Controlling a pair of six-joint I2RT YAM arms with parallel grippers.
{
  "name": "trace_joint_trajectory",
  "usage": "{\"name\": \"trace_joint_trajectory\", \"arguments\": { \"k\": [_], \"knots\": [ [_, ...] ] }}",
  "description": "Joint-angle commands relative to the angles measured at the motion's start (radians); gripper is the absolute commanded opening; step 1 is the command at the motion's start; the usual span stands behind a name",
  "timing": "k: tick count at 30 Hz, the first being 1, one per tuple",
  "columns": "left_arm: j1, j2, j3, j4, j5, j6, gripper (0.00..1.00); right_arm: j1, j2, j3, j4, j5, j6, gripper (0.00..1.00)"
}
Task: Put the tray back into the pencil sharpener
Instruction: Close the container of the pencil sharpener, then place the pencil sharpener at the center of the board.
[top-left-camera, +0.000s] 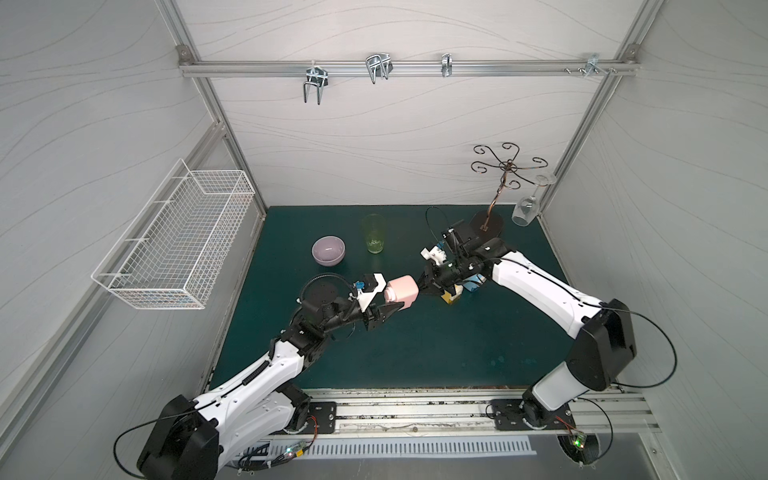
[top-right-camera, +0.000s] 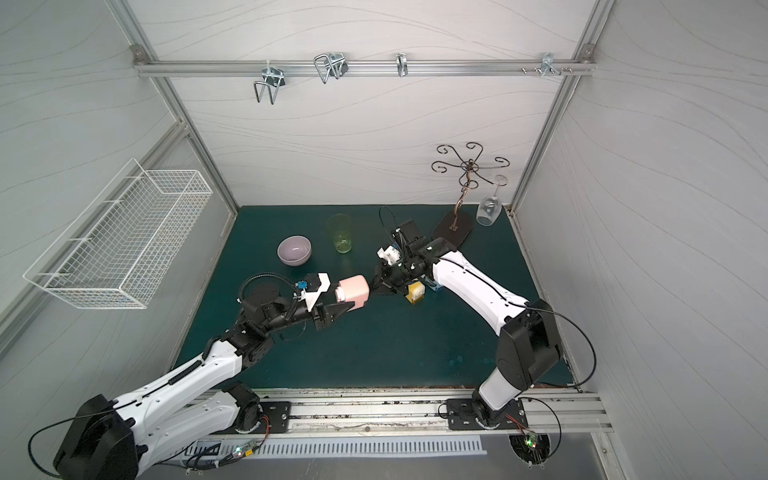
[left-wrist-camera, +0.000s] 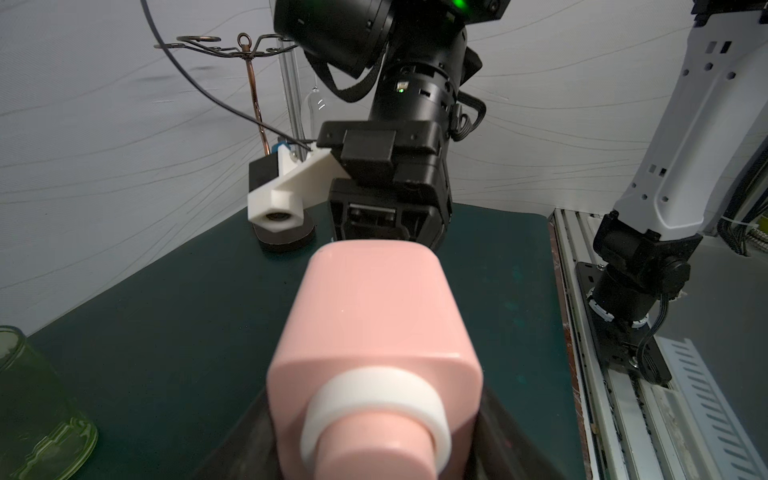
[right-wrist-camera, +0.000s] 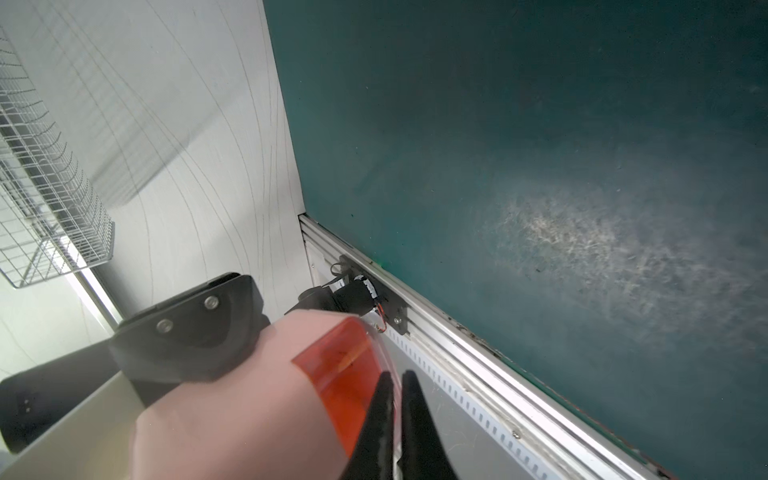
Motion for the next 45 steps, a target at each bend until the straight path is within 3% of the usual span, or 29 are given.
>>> {"name": "trace_joint_trajectory", "arguments": {
  "k": [1,4,8,12,14,17,18,23,26,29,38,45],
  "knots": [
    [-0.005,-0.002,0.047,0.072,0.012,-0.004,0.00,-0.082,-0.139,0.039,-0.099,0.165,-0.152,0.16],
    [-0.005,0.003,0.037,0.064,0.034,0.001,0.00,-0.121,-0.218,0.046,-0.085,0.251,-0.276,0.19],
    [-0.005,0.001,0.036,0.066,0.068,0.001,0.00,-0.113,-0.345,0.002,0.056,0.245,-0.462,0.29],
    [-0.005,-0.012,0.042,0.061,0.075,0.026,0.00,-0.111,-0.531,-0.169,0.345,0.260,-0.620,0.31],
    [-0.005,-0.012,0.051,0.060,0.086,0.032,0.00,-0.115,-0.595,-0.260,0.455,0.268,-0.663,0.51],
    [-0.006,-0.005,0.067,0.058,0.112,0.035,0.00,-0.120,-0.630,-0.311,0.474,0.170,-0.747,0.63],
    [-0.006,-0.002,0.072,0.057,0.122,0.036,0.00,-0.121,-0.631,-0.311,0.458,0.128,-0.772,0.63],
    [-0.006,-0.003,0.098,0.016,0.165,0.060,0.00,-0.116,-0.563,-0.214,0.240,-0.172,-1.065,0.64],
    [-0.006,-0.010,0.108,-0.014,0.185,0.078,0.00,-0.075,-0.502,-0.127,0.064,-0.209,-1.247,0.66],
    [-0.007,-0.021,0.108,-0.036,0.191,0.089,0.00,0.009,-0.451,-0.080,-0.037,-0.143,-1.393,0.76],
    [-0.011,-0.051,0.108,-0.130,0.217,0.123,0.00,0.134,-0.220,0.013,-0.088,-0.095,-1.464,0.86],
    [-0.013,-0.044,0.115,-0.132,0.207,0.135,0.00,0.157,-0.080,0.092,-0.164,-0.105,-1.551,0.77]
  ]
}}
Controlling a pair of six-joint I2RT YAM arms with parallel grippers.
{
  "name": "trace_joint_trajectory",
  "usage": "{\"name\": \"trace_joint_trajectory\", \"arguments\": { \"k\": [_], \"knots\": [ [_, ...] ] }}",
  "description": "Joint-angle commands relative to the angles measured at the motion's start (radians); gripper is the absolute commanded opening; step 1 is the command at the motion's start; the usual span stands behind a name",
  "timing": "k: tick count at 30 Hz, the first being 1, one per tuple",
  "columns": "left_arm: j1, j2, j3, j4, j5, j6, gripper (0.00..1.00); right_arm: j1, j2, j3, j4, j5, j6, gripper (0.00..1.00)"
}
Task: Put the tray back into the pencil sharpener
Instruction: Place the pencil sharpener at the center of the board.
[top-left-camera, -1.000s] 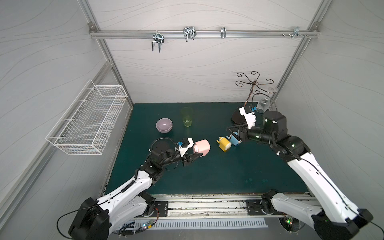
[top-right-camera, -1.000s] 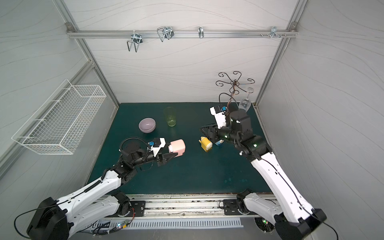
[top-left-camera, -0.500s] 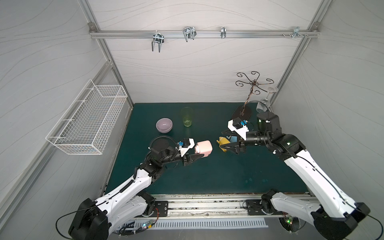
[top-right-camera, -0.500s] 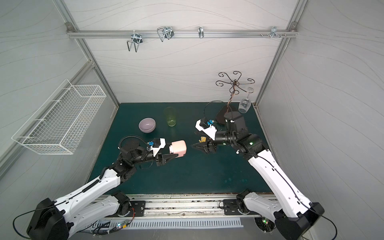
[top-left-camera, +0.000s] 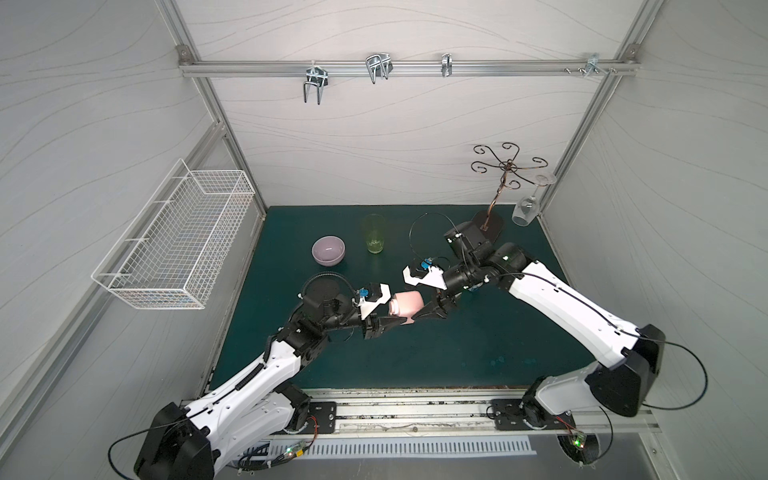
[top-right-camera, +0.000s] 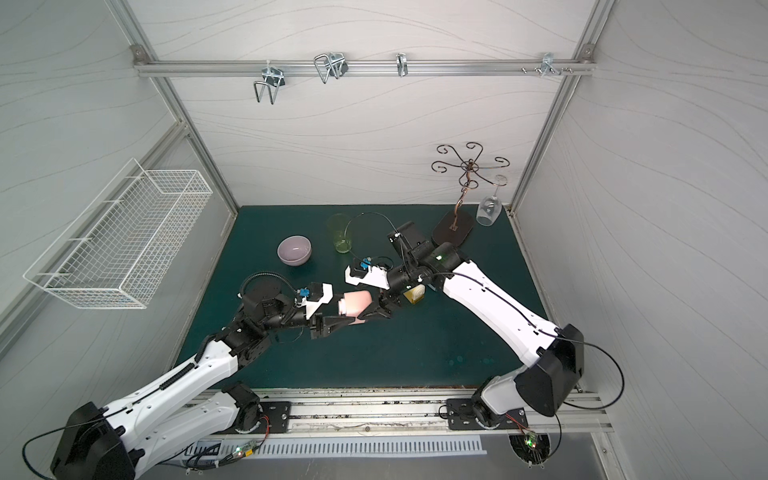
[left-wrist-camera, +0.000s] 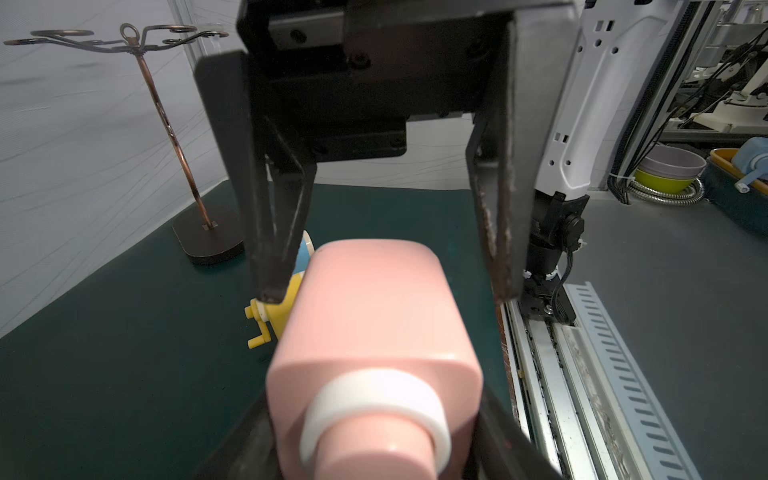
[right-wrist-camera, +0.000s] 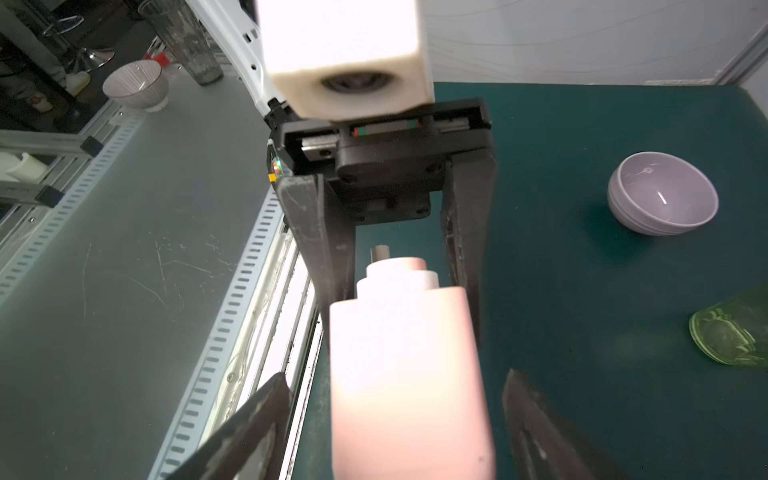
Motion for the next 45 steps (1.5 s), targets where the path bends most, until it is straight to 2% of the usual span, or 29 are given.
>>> {"name": "trace_joint_trajectory", "arguments": {
  "k": [1,5,7,13,15,17,19,20,21,27,32,37,41,45],
  "knots": [
    [-0.003,-0.010,0.057,0.052,0.018,0.032,0.00,0.011,0.018,0.035,-0.071,0.000,-0.069,0.76],
    [-0.004,0.004,0.061,0.057,0.021,0.033,0.00,0.024,0.048,0.043,-0.085,0.028,-0.087,0.73],
    [-0.003,0.012,0.069,0.056,0.024,0.032,0.00,0.029,0.060,0.046,-0.097,0.039,-0.095,0.67],
    [-0.004,0.031,0.071,0.064,0.019,0.019,0.00,0.031,0.061,0.043,-0.121,0.058,-0.111,0.37],
    [-0.003,0.036,0.073,0.059,0.009,0.006,0.00,0.029,0.054,0.034,-0.124,0.065,-0.111,0.22],
    [-0.002,0.035,0.077,0.044,-0.016,-0.015,0.00,0.028,0.046,0.019,-0.123,0.086,-0.109,0.17],
    [-0.003,0.027,0.078,0.014,-0.058,-0.018,0.44,0.023,0.041,0.003,-0.123,0.124,-0.105,0.07],
    [-0.003,0.011,0.059,0.024,-0.093,-0.023,0.90,0.015,0.041,-0.006,-0.123,0.137,-0.097,0.01],
    [-0.004,-0.011,0.031,0.048,-0.133,-0.024,1.00,0.003,0.036,-0.019,-0.115,0.144,-0.086,0.00],
    [-0.004,-0.191,-0.094,0.038,-0.318,-0.017,1.00,-0.103,0.011,-0.159,0.059,0.199,-0.020,0.00],
    [-0.004,-0.375,-0.163,0.007,-0.529,-0.040,1.00,-0.055,0.100,-0.226,0.300,0.376,0.104,0.00],
    [-0.003,-0.480,-0.159,-0.070,-0.708,-0.067,1.00,-0.012,0.242,-0.168,0.363,0.570,0.287,0.01],
    [-0.004,-0.507,-0.147,-0.127,-0.776,-0.106,1.00,0.008,0.298,-0.156,0.388,0.696,0.428,0.05],
    [-0.003,-0.524,-0.162,-0.116,-0.813,-0.144,1.00,0.011,0.330,-0.174,0.420,0.736,0.530,0.08]
  ]
}}
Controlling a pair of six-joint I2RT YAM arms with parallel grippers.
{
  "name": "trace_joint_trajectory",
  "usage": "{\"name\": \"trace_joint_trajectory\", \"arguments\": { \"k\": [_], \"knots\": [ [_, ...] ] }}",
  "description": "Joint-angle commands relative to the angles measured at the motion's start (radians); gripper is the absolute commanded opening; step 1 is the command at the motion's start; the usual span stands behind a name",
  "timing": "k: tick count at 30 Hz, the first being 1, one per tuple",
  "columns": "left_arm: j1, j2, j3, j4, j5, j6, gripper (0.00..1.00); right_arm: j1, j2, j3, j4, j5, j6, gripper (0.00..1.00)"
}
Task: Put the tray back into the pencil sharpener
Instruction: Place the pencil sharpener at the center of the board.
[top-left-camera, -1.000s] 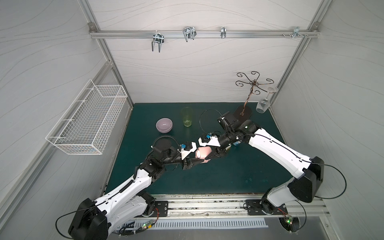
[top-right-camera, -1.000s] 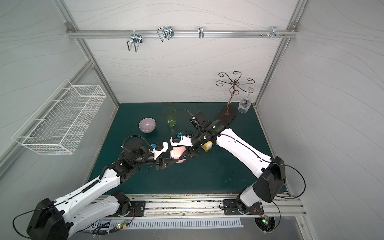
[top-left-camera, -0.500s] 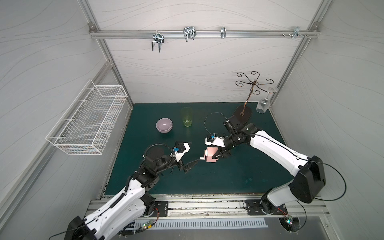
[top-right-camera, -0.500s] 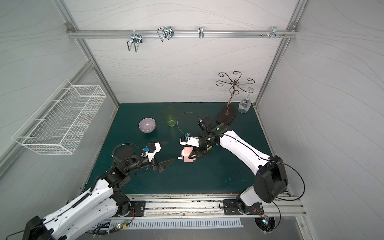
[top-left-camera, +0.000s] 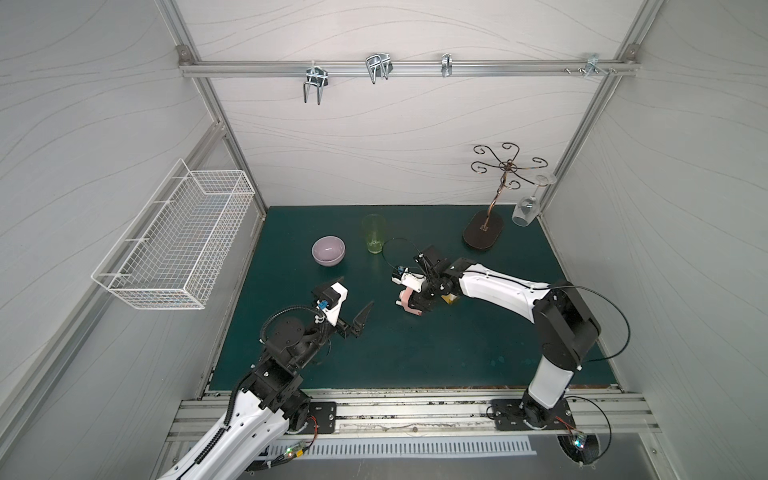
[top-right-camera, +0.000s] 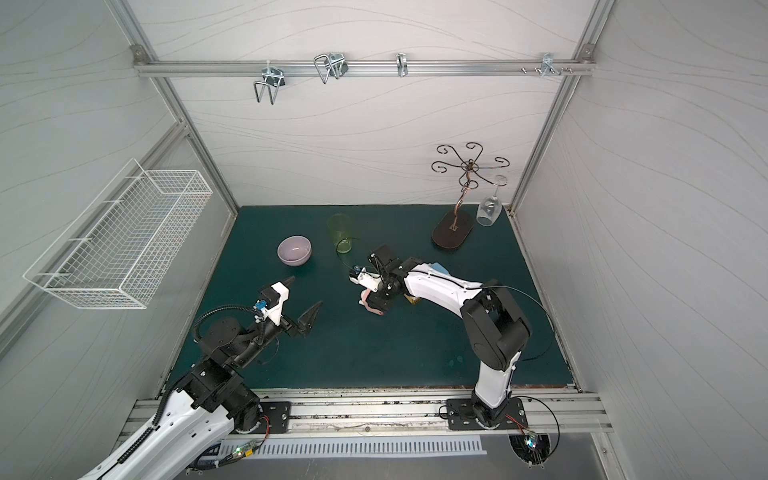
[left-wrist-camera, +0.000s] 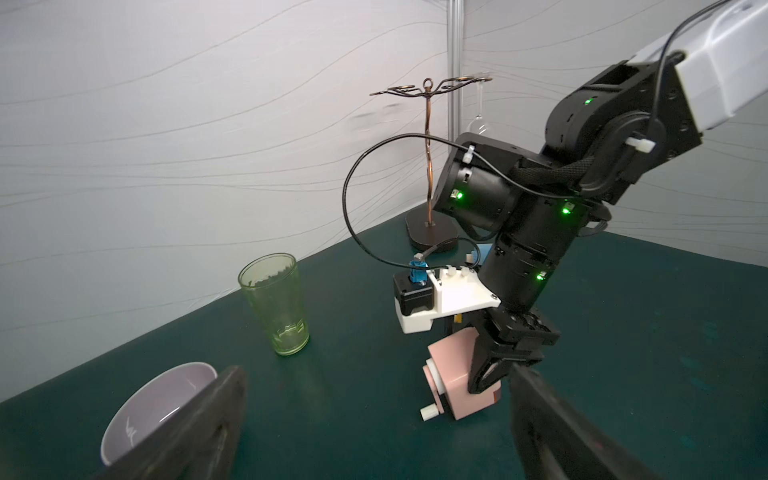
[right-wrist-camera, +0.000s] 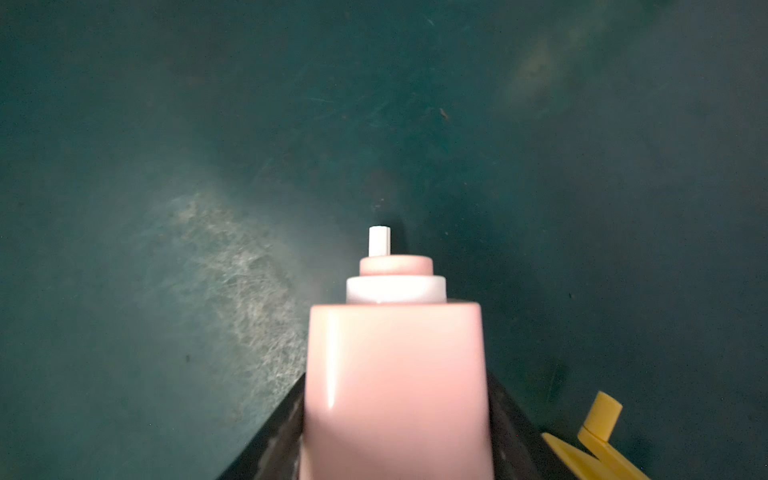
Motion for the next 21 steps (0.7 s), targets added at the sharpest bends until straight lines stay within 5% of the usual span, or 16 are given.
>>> {"name": "trace_joint_trajectory", "arguments": {
  "k": [1,6,14,21],
  "knots": [
    [0.001,-0.020,0.010,0.015,-0.074,-0.046,1.00,0.007,0.014,0.004,0.067,0.074,0.147,0.10],
    [0.001,-0.033,0.010,-0.001,-0.091,-0.048,1.00,0.011,0.018,-0.013,0.066,0.064,0.148,0.27],
    [0.002,-0.032,-0.007,0.005,-0.119,-0.058,1.00,0.009,-0.039,-0.021,0.062,0.054,0.136,0.80],
    [0.003,0.004,-0.016,0.044,-0.186,-0.070,1.00,-0.009,-0.144,0.038,-0.005,0.024,0.130,0.98]
  ]
}}
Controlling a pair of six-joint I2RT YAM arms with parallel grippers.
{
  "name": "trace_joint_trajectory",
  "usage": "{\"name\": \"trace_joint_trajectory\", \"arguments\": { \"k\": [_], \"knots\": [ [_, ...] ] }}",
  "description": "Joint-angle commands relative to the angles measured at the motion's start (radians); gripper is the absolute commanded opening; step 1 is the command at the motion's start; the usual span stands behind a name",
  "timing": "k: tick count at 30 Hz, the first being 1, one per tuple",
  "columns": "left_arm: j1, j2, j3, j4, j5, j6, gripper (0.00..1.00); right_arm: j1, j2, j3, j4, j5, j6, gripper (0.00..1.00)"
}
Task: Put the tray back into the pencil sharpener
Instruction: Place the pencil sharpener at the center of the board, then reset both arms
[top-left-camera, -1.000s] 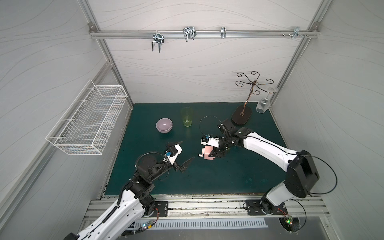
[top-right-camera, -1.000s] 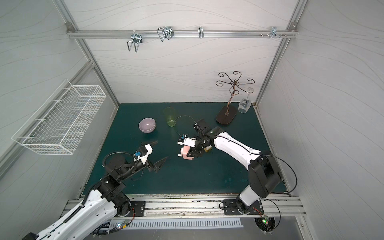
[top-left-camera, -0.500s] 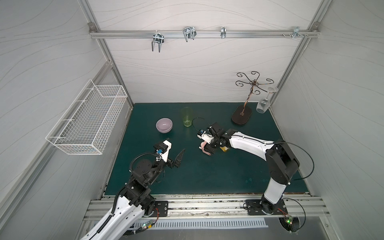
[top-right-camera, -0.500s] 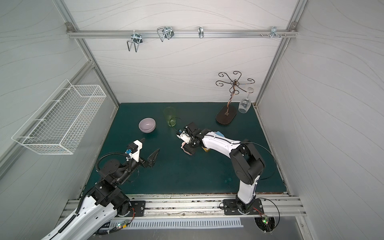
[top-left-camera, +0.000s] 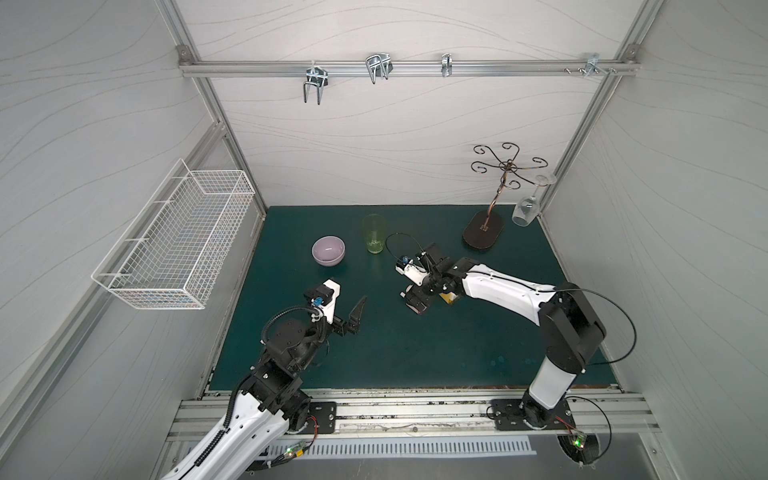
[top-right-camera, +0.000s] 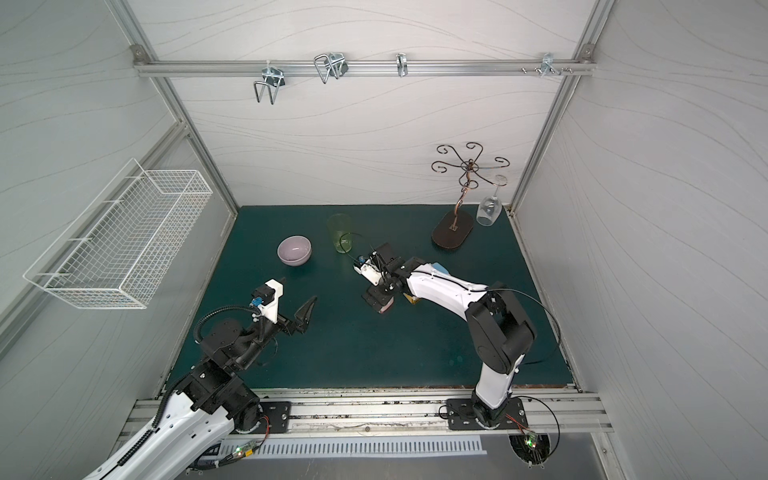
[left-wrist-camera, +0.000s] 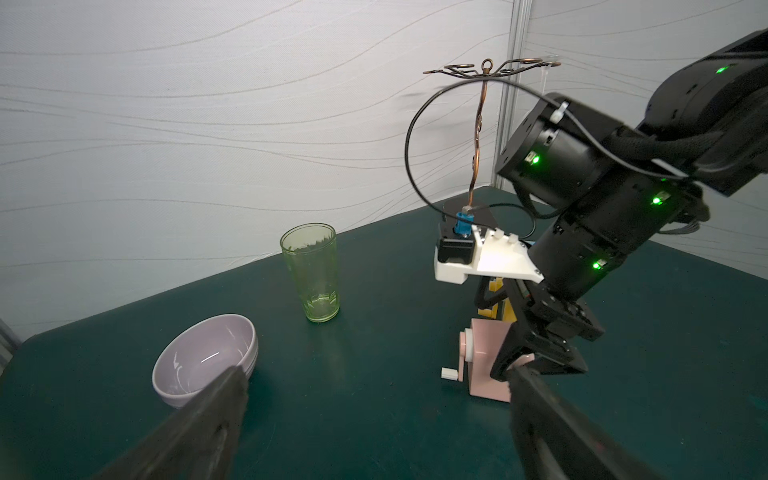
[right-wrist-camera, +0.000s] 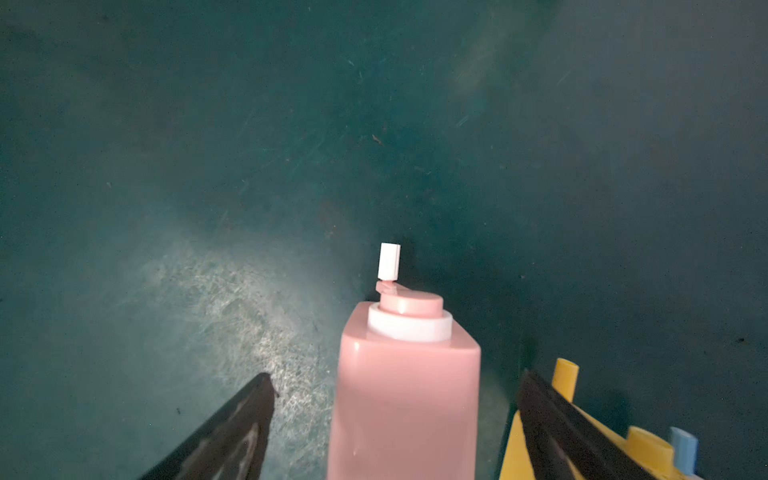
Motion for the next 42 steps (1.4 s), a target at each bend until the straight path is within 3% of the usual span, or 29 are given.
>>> {"name": "trace_joint_trajectory", "arguments": {
  "k": [1,4,7,10,13,16,20,26,29,32,36,39,42],
  "knots": [
    [0.002,0.027,0.004,0.063,-0.082,-0.034,1.00,-0.022,-0.127,0.038,-0.033,-0.016,0.006,0.99],
    [0.004,0.079,0.027,0.020,-0.250,-0.122,1.00,-0.107,-0.278,-0.018,0.005,0.016,0.059,0.99],
    [0.058,0.156,0.106,-0.151,-0.433,-0.324,1.00,-0.272,-0.462,-0.172,0.112,0.069,0.167,0.99],
    [0.170,0.232,0.138,-0.224,-0.443,-0.410,1.00,-0.522,-0.617,-0.342,0.211,0.053,0.250,0.99],
    [0.260,0.303,0.115,-0.148,-0.475,-0.364,1.00,-0.780,-0.704,-0.505,0.323,0.003,0.305,0.99],
    [0.369,0.407,0.113,-0.057,-0.451,-0.313,1.00,-0.921,-0.707,-0.630,0.427,-0.020,0.377,0.99],
    [0.485,0.570,0.119,0.061,-0.369,-0.251,0.99,-0.926,-0.617,-0.745,0.639,-0.018,0.390,0.99],
    [0.528,0.772,0.060,0.345,-0.231,-0.107,0.99,-0.917,-0.337,-0.807,1.050,-0.100,0.341,0.99],
    [0.539,0.835,0.020,0.488,-0.101,-0.087,0.99,-0.905,-0.266,-0.725,0.969,-0.122,0.282,0.99],
    [0.541,0.907,0.035,0.556,-0.028,-0.092,0.99,-0.899,-0.319,-0.790,1.043,-0.156,0.259,0.99],
    [0.545,1.019,0.067,0.657,0.014,-0.073,0.99,-0.892,-0.372,-0.864,1.119,-0.183,0.269,0.99],
    [0.548,1.092,0.071,0.707,0.034,-0.065,0.99,-0.864,-0.309,-0.861,1.238,-0.261,0.320,0.99],
    [0.550,1.157,0.048,0.826,0.023,-0.065,0.99,-0.803,-0.212,-0.809,1.222,-0.243,0.257,0.99]
  ]
}}
